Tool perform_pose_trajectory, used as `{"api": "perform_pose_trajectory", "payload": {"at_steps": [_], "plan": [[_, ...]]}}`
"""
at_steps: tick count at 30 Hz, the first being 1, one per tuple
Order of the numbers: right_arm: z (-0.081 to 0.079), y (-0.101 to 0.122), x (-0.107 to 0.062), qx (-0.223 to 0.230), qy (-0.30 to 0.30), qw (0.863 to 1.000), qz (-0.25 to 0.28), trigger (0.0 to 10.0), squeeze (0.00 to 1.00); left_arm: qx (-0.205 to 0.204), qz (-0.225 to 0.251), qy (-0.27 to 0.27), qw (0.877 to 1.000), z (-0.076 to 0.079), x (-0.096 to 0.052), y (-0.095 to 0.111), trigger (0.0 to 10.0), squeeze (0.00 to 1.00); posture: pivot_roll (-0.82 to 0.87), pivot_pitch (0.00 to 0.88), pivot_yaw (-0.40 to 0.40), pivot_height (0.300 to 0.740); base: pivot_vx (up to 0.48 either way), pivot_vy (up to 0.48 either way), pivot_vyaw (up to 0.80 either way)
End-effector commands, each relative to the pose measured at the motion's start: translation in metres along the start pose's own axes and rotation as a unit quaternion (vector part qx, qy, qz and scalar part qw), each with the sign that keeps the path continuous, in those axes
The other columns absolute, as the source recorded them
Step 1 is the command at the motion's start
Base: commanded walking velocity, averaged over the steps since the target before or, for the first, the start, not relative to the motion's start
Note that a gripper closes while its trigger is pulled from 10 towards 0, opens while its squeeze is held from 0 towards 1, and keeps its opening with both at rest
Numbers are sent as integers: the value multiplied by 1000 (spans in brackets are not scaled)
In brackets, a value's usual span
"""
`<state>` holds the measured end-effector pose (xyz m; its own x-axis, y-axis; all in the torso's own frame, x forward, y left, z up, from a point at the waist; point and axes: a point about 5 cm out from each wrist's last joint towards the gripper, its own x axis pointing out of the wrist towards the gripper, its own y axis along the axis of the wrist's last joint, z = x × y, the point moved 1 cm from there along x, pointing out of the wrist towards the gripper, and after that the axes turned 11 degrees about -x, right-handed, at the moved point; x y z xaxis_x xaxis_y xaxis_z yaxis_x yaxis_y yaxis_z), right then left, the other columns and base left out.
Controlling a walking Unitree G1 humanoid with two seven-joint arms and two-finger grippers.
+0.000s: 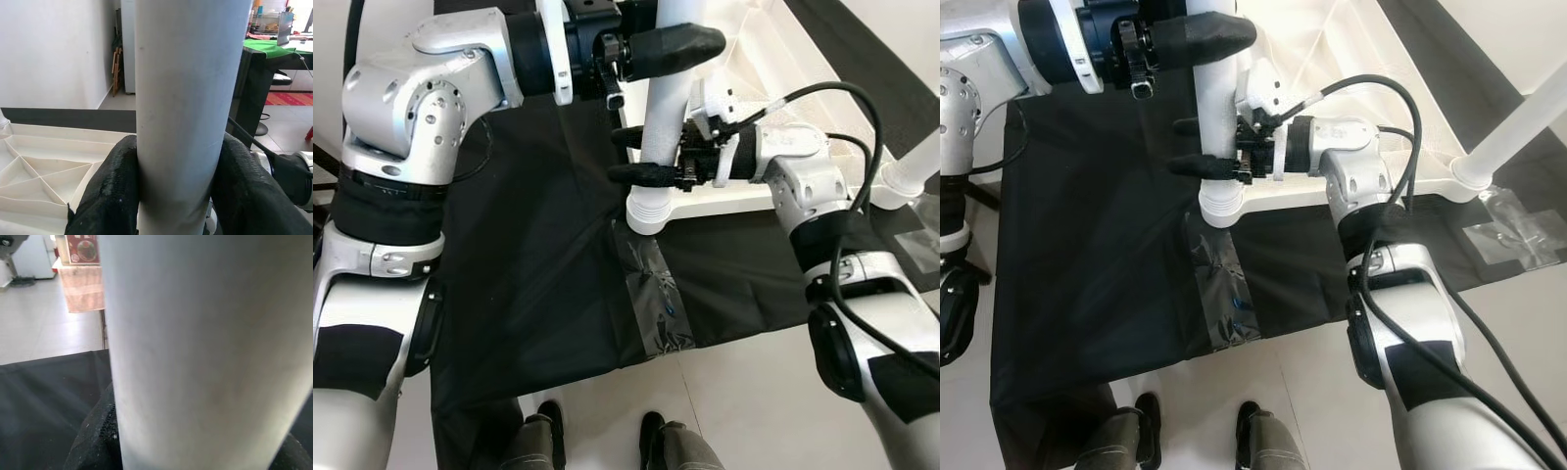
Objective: Building children table
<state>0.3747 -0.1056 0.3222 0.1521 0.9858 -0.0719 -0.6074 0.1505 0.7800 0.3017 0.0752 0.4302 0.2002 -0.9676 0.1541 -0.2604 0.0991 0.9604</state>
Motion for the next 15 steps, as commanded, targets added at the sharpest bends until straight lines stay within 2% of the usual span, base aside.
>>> {"api": "perform_pose_trajectory", "payload": {"at_steps": [1, 2, 3, 5, 6, 7, 8, 9, 10, 11, 12, 13, 15], "plan": [[-5, -5, 6, -6, 15, 1000, -1, 0, 0, -14, -23, -39, 999, 5, 9, -11, 0, 1000, 103, 338, -5, 740, 0, 0, 0], [-5, -5, 6, -6, 15, 1000, -1, 0, 0, -14, -23, -39, 999, 5, 9, -11, 0, 1000, 103, 338, -5, 740, 0, 0, 0], [-5, -7, 7, 1, -5, 1000, 1, 0, 0, -13, -22, -41, 999, 4, 11, -11, 9490, 1000, 96, 339, -5, 740, 0, 0, 0], [-5, -9, 7, 7, -20, 1000, 2, 0, 0, -12, -22, -41, 999, 3, 13, -10, 9490, 1000, 96, 339, -5, 740, 0, 0, 0], [-5, -13, 8, 18, -45, 999, 0, 0, 0, -14, -16, -31, 999, 1, 14, -9, 10000, 1000, 90, 339, -8, 740, 0, 0, 0], [-5, -13, 8, 18, -45, 999, 0, 0, 0, -14, -16, -31, 999, 1, 14, -9, 10000, 1000, 90, 339, -8, 740, 0, 0, 0], [-5, -20, 10, 32, -88, 996, -16, 0, 0, -12, -10, -19, 1000, -2, 15, -6, 10000, 0, 81, 343, -26, 740, 0, 0, 0], [-5, -20, 10, 32, -88, 996, -16, 0, 0, -12, -10, -19, 1000, -2, 15, -6, 10000, 0, 81, 343, -26, 740, 0, 0, 0], [-12, -31, 17, 57, -153, 986, -43, 0, 0, -15, 0, -4, 1000, -6, 13, -2, 10000, 0, 79, 341, -46, 740, 0, 0, 0], [-12, -31, 17, 57, -153, 986, -43, 0, 0, -15, 0, -4, 1000, -6, 13, -2, 10000, 0, 79, 341, -46, 740, 0, 0, 0], [-16, -46, 25, 98, -343, 930, -91, 0, 0, -17, 10, 11, 1000, -9, 11, 2, 10000, 0, 80, 340, -49, 740, 0, 0, 0], [-61, -58, 45, 145, -367, 909, -132, 0, 0, -18, 17, 23, 999, -12, 9, 5, 10000, 0, 95, 344, -49, 740, 0, 0, 0], [-61, -58, 45, 145, -367, 909, -132, 0, 0, -18, 17, 23, 999, -12, 9, 5, 10000, 0, 95, 344, -49, 740, 0, 0, 0]]}}
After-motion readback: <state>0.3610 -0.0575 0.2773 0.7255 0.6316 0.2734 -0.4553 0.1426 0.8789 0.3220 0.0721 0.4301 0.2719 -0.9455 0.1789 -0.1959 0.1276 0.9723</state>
